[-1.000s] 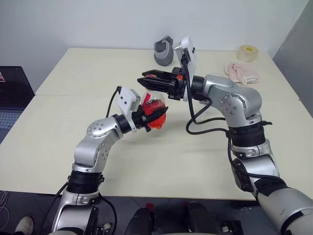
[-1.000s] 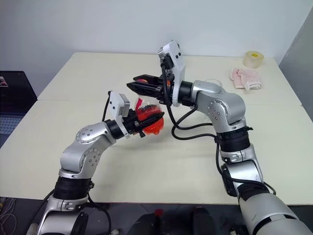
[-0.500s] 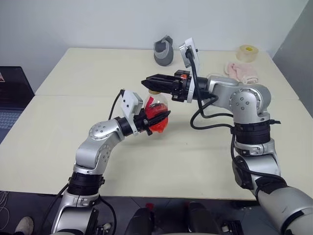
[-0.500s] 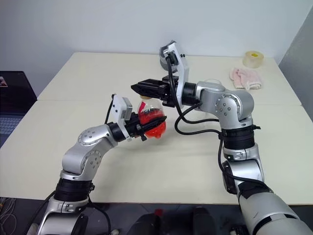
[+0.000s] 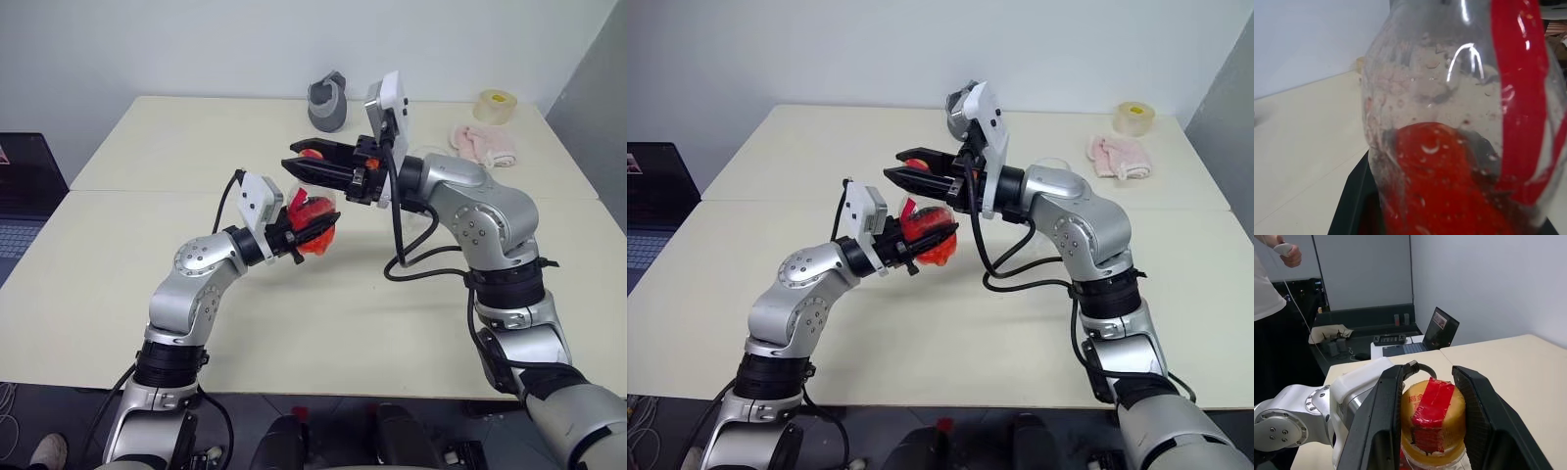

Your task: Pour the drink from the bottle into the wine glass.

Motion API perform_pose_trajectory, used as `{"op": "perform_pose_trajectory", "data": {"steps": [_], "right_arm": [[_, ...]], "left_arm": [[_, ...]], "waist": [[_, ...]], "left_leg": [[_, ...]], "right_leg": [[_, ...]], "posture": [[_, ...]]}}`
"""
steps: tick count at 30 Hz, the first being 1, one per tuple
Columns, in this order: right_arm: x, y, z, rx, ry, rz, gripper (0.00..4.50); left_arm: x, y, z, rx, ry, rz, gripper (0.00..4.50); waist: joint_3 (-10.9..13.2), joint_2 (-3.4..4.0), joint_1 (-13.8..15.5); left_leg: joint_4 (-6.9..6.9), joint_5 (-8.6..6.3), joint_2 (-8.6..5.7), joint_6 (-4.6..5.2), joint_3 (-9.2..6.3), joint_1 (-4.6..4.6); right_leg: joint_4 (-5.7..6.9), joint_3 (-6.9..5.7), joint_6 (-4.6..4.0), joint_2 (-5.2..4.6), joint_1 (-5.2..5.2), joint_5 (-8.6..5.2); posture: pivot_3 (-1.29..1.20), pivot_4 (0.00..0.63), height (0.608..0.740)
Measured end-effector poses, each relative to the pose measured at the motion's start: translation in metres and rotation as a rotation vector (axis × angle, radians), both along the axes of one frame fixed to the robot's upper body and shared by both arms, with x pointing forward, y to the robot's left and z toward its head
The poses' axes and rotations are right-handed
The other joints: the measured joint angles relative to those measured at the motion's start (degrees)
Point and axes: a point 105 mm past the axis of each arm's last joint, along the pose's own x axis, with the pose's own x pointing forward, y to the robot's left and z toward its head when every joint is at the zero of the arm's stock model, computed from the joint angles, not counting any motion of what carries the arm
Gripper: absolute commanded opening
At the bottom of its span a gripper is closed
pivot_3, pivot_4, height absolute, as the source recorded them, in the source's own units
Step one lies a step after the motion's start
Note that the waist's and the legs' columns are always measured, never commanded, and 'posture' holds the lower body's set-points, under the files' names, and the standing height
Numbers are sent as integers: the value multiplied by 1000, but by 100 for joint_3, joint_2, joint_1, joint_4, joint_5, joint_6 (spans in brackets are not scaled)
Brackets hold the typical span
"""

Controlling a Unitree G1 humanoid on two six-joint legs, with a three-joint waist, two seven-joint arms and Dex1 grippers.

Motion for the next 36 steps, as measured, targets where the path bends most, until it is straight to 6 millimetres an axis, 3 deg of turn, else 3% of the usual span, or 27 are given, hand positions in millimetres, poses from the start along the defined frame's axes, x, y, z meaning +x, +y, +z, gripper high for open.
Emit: {"op": "perform_pose_trajectory", "data": {"steps": [15,21,29,36], "right_arm": [[2,0,2,-66,-283,-23,1280],[10,-18,16,-32,-336,-100,1280],[-4,-28,25,6,-246,-76,1280],[-22,-56,-12,-31,-5,-130,1280]], "left_arm": [[3,1,-5,3,22,14,1582],[3,5,-13,14,48,19,1582],[3,5,-14,14,50,21,1582],[-4,8,-19,26,63,22,1582]], "waist": [[0,0,0],[0,0,3],[0,0,15],[0,0,38]], "left_leg": [[0,0,1,-1,0,0],[-1,0,1,-1,0,1],[-1,0,1,-1,-4,-1],[-1,-1,2,1,-7,-2]], "right_leg": [[-1,0,0,0,0,0],[-2,1,0,0,1,0],[-6,-2,0,-3,3,0],[-10,-3,0,-5,8,0]], "posture": [[0,150,740],[0,150,740],[0,150,740],[0,150,740]]}}
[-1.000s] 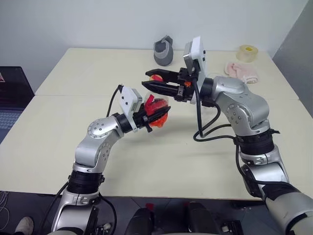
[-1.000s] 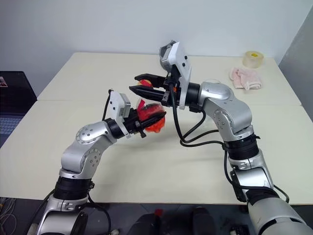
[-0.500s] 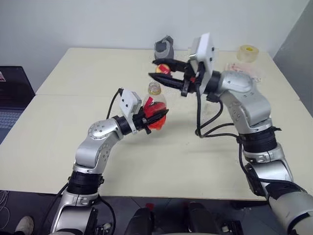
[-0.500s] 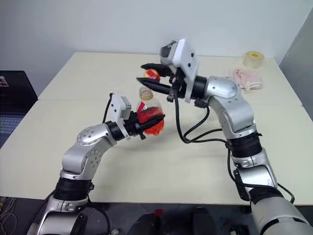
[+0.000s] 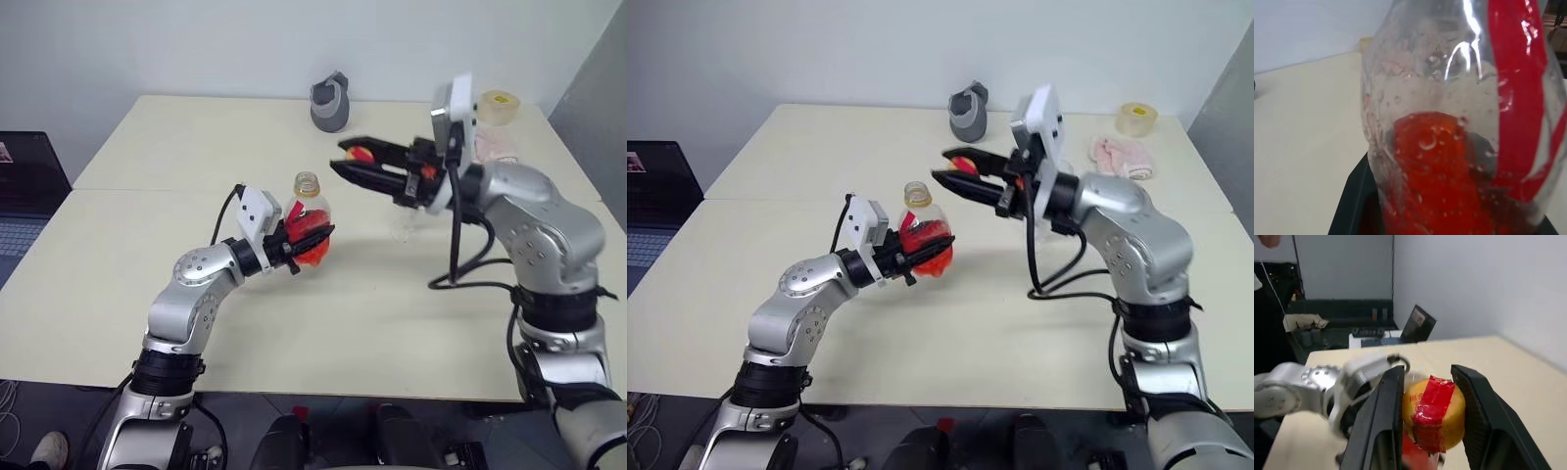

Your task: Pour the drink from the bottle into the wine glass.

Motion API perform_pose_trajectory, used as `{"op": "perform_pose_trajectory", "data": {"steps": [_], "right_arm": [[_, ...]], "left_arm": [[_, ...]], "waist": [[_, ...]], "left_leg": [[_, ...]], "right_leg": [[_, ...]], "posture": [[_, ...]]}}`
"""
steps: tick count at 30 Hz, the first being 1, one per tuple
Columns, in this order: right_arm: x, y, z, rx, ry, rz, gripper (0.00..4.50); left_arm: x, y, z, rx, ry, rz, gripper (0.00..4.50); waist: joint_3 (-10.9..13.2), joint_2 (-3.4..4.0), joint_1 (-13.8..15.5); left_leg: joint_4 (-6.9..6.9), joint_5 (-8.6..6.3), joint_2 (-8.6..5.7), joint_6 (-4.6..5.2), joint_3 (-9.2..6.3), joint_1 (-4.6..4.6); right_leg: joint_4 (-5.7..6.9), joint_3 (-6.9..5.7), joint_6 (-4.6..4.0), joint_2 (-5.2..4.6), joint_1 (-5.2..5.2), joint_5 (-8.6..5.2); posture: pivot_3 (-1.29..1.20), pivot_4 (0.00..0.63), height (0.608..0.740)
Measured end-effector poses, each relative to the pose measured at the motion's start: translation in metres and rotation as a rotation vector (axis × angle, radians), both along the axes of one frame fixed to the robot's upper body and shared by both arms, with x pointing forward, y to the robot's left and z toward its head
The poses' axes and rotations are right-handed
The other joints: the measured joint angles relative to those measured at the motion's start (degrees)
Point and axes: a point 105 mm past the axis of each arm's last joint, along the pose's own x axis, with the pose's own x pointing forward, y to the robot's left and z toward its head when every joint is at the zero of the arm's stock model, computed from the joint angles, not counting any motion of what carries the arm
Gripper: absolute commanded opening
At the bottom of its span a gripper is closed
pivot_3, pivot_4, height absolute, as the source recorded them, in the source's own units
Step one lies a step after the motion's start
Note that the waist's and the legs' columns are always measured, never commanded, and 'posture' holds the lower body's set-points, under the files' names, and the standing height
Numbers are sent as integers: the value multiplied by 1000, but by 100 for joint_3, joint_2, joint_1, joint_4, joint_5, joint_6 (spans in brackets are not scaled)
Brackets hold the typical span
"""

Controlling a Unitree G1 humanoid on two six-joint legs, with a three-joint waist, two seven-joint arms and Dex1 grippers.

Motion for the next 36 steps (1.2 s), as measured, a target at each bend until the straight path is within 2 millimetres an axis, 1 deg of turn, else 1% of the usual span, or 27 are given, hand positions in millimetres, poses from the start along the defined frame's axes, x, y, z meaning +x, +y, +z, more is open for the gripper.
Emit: {"op": "perform_pose_trajectory", "data": {"steps": [3,7,8,10,12,15,16,20,24,29,30,34,36], "right_arm": [[-2,-15,-20,-34,53,-70,1280],[3,-46,-75,-79,189,-264,1280],[3,-51,-85,-89,207,-300,1280],[2,-60,-100,-114,217,-357,1280],[4,-68,-108,-117,205,-419,1280],[11,-83,-133,-88,242,-591,1280],[15,-87,-138,-88,245,-640,1280],[24,-96,-147,-62,227,-808,1280],[31,-107,-168,-50,298,-955,1280],[29,-119,-188,-62,382,-1052,1280],[28,-120,-193,-62,418,-1062,1592],[27,-115,-193,-35,458,-1058,2852],[26,-111,-193,-43,461,-1043,3552]], "left_arm": [[-3,-1,3,3,-7,-10,1582],[-6,0,4,6,-13,-13,1582],[-7,0,3,5,-9,-14,1582],[-8,0,0,6,2,-17,1582],[-9,-3,-1,-1,6,-24,1582],[-13,-8,0,-14,1,-42,1582],[-14,-10,1,-18,-1,-48,1582],[-16,-18,-1,-29,4,-72,1582],[-17,-21,-1,-36,6,-81,1582],[-16,-23,2,-35,-4,-85,1582],[-16,-23,2,-34,-4,-86,1582],[-16,-22,2,-33,-4,-85,1582],[-16,-22,2,-32,-5,-84,1582]], "waist": [[-1,-1,15],[-1,-3,43],[-1,-2,41],[-1,-2,37],[-2,-3,43],[-3,-4,54],[-3,-4,52],[-3,-4,53],[-3,-4,54],[-3,-3,54],[-3,-3,54],[-6,-3,54],[-6,-3,53]], "left_leg": [[0,-1,-1,1,0,2],[1,-1,-2,2,6,2],[1,-1,-2,2,7,3],[1,-1,-1,2,8,5],[1,-1,0,1,4,8],[2,0,-2,0,11,9],[1,0,-2,0,11,9],[0,1,0,-1,8,12],[0,1,-1,-1,8,11],[0,1,0,-1,10,12],[0,1,0,-1,9,12],[0,0,0,0,9,17],[0,0,-1,0,9,18]], "right_leg": [[-4,-4,0,1,8,0],[-5,-1,1,4,10,0],[-4,0,1,5,10,0],[-2,1,1,7,10,0],[-3,-3,1,8,15,0],[-2,4,2,8,14,0],[-2,5,3,8,14,1],[-1,3,3,11,14,1],[-1,3,3,11,14,1],[-1,5,2,11,14,1],[0,4,2,12,14,1],[0,4,3,12,21,1],[0,4,2,12,21,1]], "posture": [[0,150,740],[0,150,740],[0,150,740],[0,150,740],[0,150,740],[0,150,740],[0,150,740],[0,150,740],[0,150,740],[0,150,740],[0,150,740],[0,150,740],[0,150,740]]}}
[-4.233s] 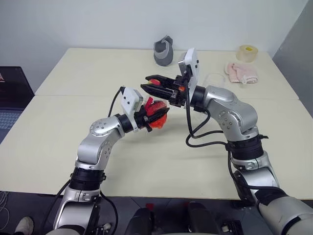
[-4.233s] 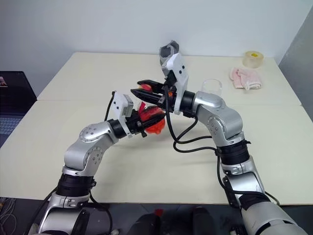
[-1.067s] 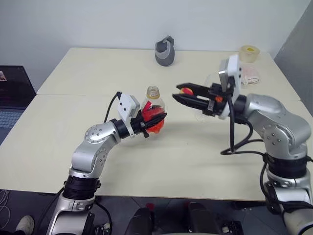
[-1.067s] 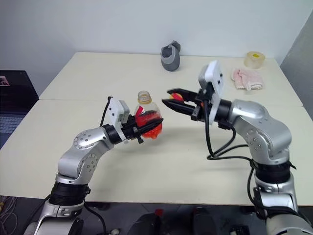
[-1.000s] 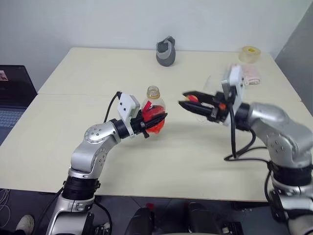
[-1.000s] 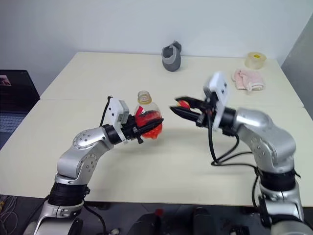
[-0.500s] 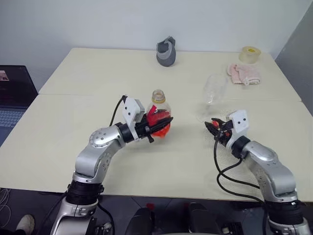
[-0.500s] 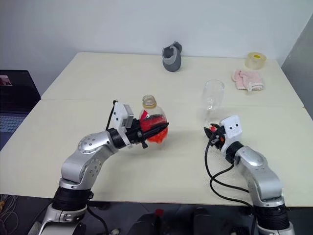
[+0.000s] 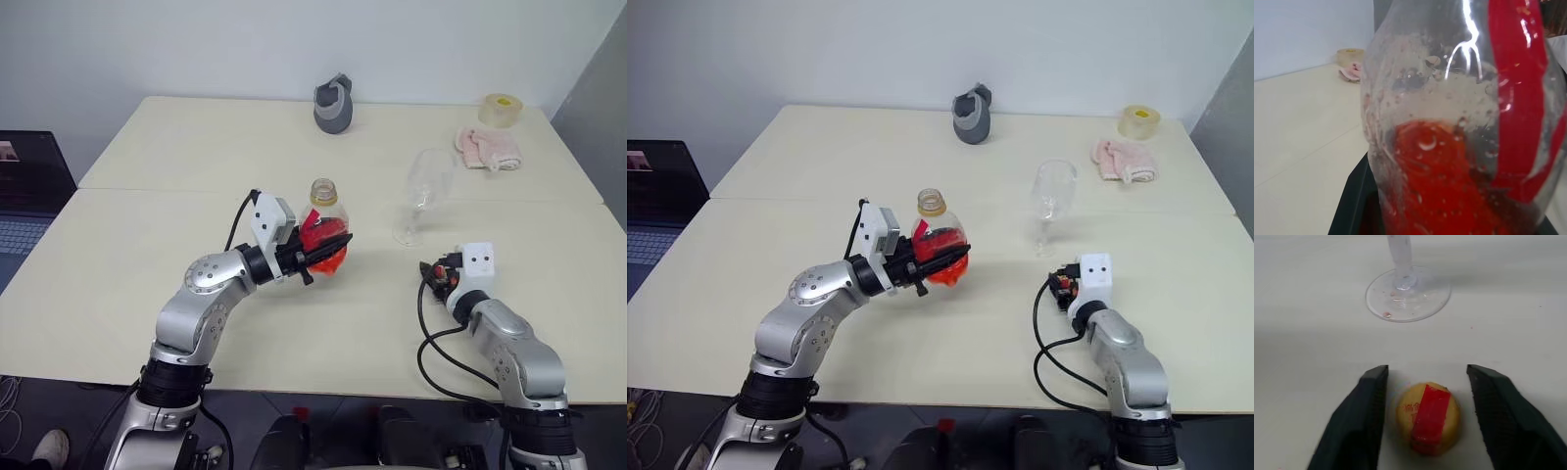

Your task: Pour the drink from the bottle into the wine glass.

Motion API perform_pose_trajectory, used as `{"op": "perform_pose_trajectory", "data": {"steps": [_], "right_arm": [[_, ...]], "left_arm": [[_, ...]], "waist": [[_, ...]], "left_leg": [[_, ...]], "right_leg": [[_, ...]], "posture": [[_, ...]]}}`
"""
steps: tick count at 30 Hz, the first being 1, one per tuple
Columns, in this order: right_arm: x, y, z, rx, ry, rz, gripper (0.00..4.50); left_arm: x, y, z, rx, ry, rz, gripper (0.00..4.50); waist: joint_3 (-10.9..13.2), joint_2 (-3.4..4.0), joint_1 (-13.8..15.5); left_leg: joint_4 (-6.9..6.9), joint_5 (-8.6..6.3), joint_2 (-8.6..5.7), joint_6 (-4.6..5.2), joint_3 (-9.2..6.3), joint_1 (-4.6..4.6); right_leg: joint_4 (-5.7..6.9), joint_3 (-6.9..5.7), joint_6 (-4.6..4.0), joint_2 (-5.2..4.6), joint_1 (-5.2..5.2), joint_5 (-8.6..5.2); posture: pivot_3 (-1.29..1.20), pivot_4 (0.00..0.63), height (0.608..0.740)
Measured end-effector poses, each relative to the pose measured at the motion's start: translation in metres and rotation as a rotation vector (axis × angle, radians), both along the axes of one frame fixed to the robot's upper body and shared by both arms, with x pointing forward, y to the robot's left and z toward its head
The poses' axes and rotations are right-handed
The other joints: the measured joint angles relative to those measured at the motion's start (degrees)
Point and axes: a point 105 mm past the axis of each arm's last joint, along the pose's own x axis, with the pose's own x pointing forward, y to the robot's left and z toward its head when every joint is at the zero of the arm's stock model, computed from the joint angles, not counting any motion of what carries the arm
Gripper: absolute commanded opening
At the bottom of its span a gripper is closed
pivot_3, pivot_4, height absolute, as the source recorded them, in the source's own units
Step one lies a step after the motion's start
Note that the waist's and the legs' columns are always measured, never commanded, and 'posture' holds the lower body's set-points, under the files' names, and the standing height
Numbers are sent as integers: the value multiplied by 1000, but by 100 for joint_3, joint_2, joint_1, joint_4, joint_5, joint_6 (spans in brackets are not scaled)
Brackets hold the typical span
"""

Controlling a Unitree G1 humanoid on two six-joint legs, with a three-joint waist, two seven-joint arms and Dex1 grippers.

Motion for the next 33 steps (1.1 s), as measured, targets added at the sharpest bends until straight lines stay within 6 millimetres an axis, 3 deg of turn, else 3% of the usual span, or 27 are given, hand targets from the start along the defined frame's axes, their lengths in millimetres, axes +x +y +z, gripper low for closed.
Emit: {"op": "perform_pose_trajectory", "data": {"steps": [3,10,14,17,21,25,30,33], "right_arm": [[-4,5,1,-11,7,25,4484],[-15,-3,9,-86,48,68,4484],[-21,-9,40,-158,-3,184,4484],[-27,-2,64,-150,-50,316,4484],[-42,28,81,-74,-47,609,4484],[-47,58,85,-82,-96,795,4484],[-38,105,84,-29,-188,903,4484],[-26,119,90,-22,-256,888,4484]], "left_arm": [[1,1,0,3,1,5,1582],[2,5,0,5,-1,18,1582],[5,16,-1,-1,5,72,1582],[9,33,-4,3,12,147,1582],[20,57,-5,2,12,282,1582],[36,90,-10,-5,19,470,1582],[56,147,-13,-1,7,718,1582],[60,183,-6,-11,-28,839,1582]], "waist": [[0,0,2],[1,2,9],[1,2,4],[2,2,-6],[2,1,5],[2,0,-4],[2,-2,-31],[2,-3,-29]], "left_leg": [[0,0,0,0,-1,0],[0,0,-1,0,1,-1],[-1,-2,1,4,1,0],[-1,-12,3,21,0,-1],[0,-13,3,24,-4,0],[0,-13,3,23,-1,2],[1,0,4,0,-3,0],[1,0,0,-1,-2,-2]], "right_leg": [[0,-2,0,0,0,0],[0,1,0,0,-1,0],[0,1,0,2,-2,0],[0,0,0,4,-1,0],[-5,-4,0,3,4,0],[-4,-3,0,3,1,0],[0,-4,0,1,-5,0],[-5,-4,1,-4,-8,0]], "posture": [[0,150,740],[0,150,740],[0,150,740],[0,150,740],[0,150,740],[0,150,740],[0,150,740],[0,150,740]]}}
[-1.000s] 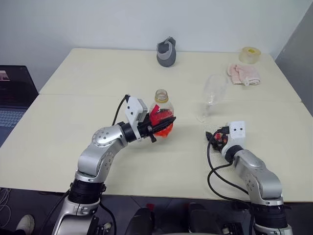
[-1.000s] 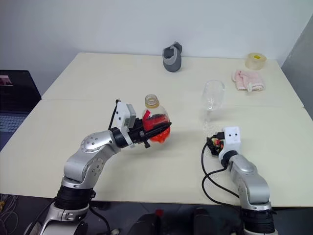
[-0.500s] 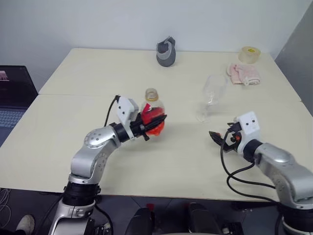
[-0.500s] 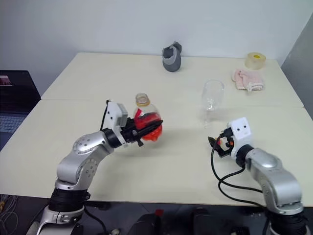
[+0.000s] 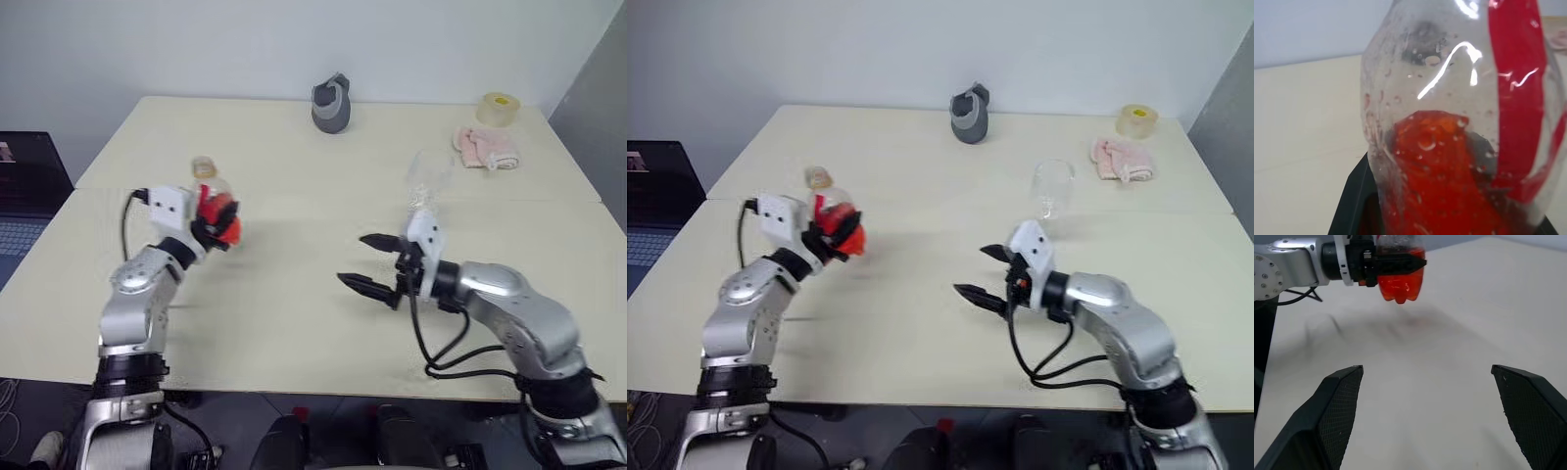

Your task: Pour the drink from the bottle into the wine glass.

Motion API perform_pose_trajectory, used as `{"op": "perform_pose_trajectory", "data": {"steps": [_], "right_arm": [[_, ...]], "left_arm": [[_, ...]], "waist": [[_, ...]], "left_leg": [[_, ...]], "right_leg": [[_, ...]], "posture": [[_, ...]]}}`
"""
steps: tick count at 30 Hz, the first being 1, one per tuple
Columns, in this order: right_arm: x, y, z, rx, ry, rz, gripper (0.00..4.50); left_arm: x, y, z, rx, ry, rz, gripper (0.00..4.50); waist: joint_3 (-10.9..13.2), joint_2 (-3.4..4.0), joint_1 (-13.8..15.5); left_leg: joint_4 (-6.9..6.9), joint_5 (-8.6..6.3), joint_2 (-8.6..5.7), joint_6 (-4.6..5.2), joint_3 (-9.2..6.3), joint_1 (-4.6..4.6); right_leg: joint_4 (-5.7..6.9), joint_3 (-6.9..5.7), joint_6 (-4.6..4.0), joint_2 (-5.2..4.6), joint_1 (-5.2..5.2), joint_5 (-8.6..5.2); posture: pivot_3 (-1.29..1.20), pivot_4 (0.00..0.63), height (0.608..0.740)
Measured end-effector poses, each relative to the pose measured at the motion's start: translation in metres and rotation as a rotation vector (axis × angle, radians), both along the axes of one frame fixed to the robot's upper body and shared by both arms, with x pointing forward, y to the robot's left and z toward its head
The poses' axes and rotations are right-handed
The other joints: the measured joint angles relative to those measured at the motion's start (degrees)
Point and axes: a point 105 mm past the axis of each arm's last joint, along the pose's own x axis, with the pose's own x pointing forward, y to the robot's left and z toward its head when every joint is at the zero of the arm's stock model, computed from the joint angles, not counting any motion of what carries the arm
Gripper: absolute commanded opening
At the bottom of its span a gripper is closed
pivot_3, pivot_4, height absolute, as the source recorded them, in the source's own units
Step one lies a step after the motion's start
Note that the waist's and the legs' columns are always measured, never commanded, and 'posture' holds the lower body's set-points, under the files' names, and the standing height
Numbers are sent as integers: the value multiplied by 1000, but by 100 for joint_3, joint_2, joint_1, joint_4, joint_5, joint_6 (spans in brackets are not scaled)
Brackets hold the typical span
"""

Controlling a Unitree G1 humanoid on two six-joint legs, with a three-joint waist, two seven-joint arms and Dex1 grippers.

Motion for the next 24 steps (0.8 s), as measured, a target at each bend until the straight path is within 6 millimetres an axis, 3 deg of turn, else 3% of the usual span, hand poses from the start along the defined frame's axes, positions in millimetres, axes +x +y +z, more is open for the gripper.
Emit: {"op": "perform_pose_trajectory", "data": {"steps": [4,9,14,19,24], "right_arm": [[15,9,6,48,-42,-44,4484],[21,24,12,120,-54,-46,4484],[16,30,19,151,-86,-1,4484],[7,32,13,108,-101,80,4484],[11,31,6,92,-104,87,4484]], "left_arm": [[3,23,-2,-26,-28,74,1582],[11,34,-10,-72,-37,106,1582],[23,33,-7,-103,-68,102,1582],[38,29,-11,-133,-57,98,1582],[49,1,-31,-166,-10,30,1582]], "waist": [[-3,-4,36],[-5,-9,53],[-6,-10,50],[-7,-11,5],[-8,-13,-21]], "left_leg": [[1,0,-2,-1,-2,-2],[1,0,-2,-1,-4,-6],[1,0,-4,-1,-4,-5],[2,0,-5,0,-5,-6],[3,0,-7,0,-4,-5]], "right_leg": [[-4,-2,2,-3,1,1],[-3,-4,4,-3,-4,3],[-1,-5,4,-3,-4,3],[2,-6,4,-2,-5,3],[5,-6,4,-2,-5,3]], "posture": [[0,150,740],[0,150,740],[0,150,740],[0,150,740],[0,150,740]]}}
